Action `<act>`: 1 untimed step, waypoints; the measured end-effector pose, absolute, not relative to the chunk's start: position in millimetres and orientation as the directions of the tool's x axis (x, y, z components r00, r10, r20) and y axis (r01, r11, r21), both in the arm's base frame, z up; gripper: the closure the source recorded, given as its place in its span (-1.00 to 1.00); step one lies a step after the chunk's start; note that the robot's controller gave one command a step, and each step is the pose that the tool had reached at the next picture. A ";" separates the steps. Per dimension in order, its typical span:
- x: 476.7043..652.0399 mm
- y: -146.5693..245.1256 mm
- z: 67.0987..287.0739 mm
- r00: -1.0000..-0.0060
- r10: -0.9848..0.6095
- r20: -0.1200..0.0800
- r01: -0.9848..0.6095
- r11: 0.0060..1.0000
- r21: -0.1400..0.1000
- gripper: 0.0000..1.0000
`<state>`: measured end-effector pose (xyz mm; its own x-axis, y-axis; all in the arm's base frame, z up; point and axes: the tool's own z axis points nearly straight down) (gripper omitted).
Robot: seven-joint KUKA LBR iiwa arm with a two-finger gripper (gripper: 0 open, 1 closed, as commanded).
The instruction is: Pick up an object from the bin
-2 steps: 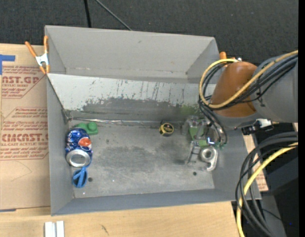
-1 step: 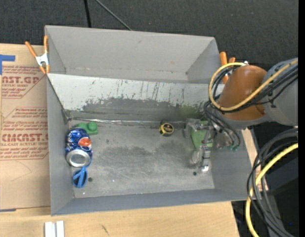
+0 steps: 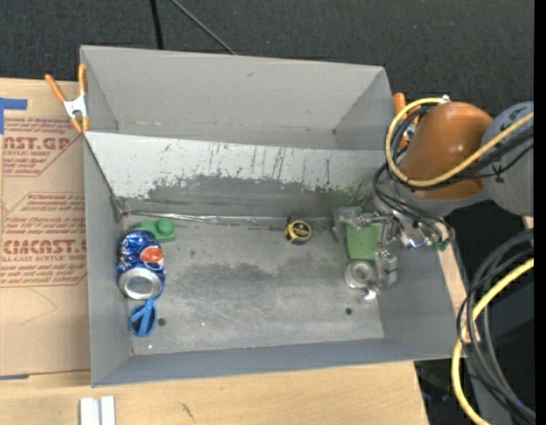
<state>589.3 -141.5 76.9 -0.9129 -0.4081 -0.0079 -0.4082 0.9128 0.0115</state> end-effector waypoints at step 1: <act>588.8 -140.1 78.1 -0.913 -0.408 -0.004 -0.408 0.913 0.017 1.00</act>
Offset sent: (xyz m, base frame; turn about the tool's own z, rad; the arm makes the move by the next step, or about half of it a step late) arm 0.0000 0.0000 0.0000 0.0000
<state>588.8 -140.1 78.1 -0.9131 -0.4077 -0.0042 -0.4077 0.9129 0.0170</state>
